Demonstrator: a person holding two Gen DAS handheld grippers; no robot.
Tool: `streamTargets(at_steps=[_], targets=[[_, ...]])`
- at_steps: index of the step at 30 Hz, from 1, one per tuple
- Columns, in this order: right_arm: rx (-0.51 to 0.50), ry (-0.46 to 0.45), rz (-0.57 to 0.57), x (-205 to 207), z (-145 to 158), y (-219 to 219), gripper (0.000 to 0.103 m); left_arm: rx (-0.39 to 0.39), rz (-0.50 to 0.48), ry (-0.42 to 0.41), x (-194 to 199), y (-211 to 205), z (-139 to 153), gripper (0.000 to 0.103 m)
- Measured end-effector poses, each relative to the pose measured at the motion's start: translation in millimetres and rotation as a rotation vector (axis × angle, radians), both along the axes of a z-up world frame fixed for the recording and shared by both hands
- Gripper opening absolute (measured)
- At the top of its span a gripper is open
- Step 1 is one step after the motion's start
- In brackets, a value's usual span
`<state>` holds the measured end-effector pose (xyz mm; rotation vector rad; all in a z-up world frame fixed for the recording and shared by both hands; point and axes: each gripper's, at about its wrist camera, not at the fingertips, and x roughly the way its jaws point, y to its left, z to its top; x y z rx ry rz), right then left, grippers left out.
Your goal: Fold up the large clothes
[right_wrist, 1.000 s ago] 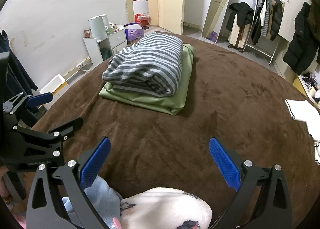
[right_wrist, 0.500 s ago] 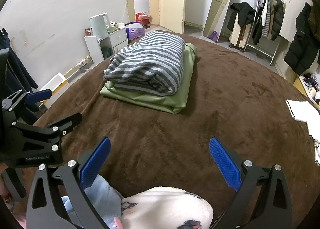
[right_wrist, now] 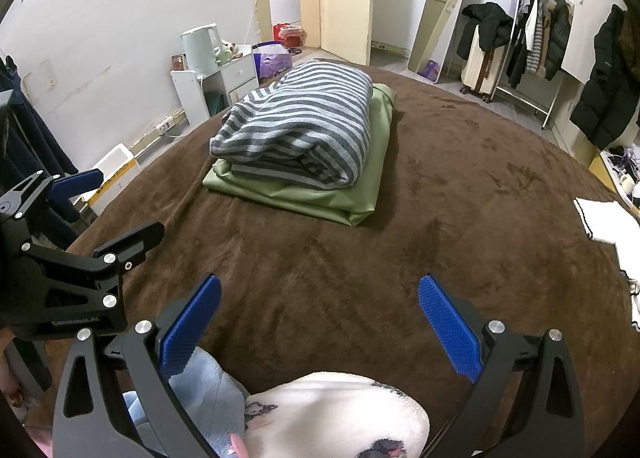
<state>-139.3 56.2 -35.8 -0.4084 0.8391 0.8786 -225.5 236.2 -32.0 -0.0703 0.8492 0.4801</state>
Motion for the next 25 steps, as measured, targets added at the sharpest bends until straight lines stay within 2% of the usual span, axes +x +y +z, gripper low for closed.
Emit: streamTargets(at_steps=[25], targets=[[-0.002,0.001,0.003,-0.5,-0.9,-1.5,0.098,-0.024,0.014,0.015,2.0,3.2,-3.7,0.097]])
